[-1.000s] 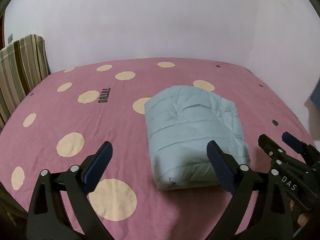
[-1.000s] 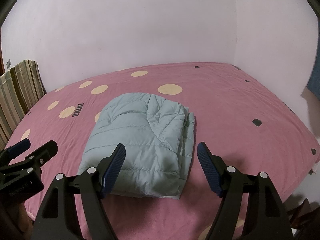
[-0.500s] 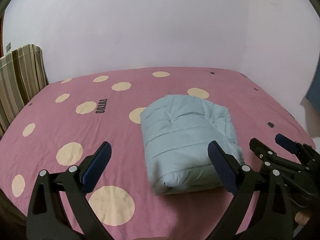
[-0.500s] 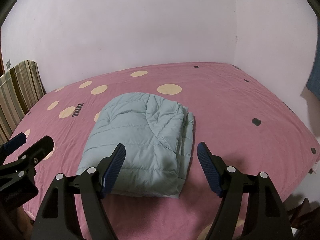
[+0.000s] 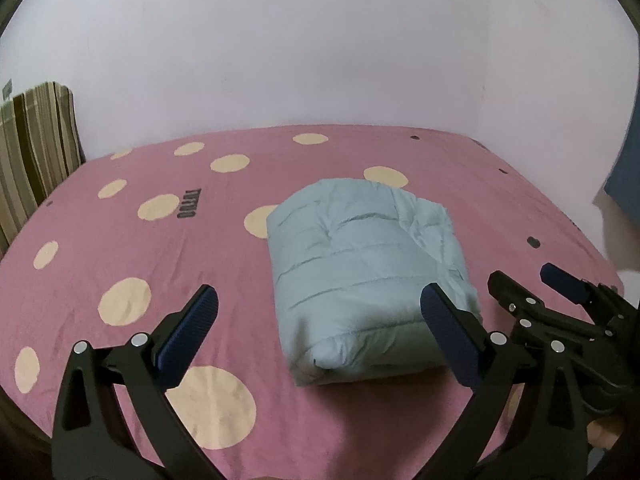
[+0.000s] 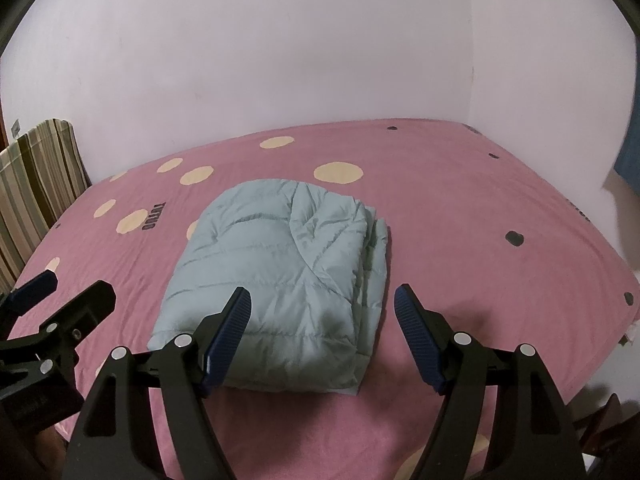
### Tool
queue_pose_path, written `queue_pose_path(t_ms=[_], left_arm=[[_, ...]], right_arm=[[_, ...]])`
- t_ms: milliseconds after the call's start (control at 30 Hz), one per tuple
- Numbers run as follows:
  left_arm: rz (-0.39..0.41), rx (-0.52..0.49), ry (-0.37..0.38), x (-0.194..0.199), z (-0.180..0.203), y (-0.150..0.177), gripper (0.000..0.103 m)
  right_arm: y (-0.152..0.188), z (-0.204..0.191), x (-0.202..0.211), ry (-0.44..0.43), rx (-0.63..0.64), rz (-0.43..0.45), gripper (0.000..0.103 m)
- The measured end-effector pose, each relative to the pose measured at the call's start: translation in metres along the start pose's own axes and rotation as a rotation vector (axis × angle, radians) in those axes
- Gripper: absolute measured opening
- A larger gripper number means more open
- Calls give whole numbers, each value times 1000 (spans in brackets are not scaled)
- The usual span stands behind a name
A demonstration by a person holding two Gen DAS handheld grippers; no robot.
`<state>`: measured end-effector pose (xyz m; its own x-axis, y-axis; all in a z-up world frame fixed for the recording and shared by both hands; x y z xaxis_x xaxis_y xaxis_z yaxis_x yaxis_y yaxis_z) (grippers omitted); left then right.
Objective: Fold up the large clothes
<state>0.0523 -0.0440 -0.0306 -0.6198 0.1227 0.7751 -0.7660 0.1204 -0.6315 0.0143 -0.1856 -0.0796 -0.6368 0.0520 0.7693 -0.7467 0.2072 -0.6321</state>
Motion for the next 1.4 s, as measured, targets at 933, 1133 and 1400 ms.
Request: queue_pose_path(t_ms=[933,1133,1400], left_arm=[[-272,485,-494,-155,-276,7,101],[-342,543,-522,-185,-321,17,101],[-306,624,-416,-183,-337,28,101]], right_arm=[[-43,162,-151,238,-253,-154,80],[-57,195,-190,329,-295,-188,83],[-50,206,-209,329,-339,-256,97]])
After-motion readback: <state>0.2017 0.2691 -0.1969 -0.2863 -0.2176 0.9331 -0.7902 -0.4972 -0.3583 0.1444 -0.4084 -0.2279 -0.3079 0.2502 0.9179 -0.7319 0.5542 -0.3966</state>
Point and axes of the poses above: each gripper's, at about its wrist camera, not at the fingertips, and x roughly against the way its jaws point, z to its right, y to its underside, the point moved 2 cm from there along -x, roughly the way its jaws point, and after that the axes turned 13 degrees about -z, right-handed, at the moved point
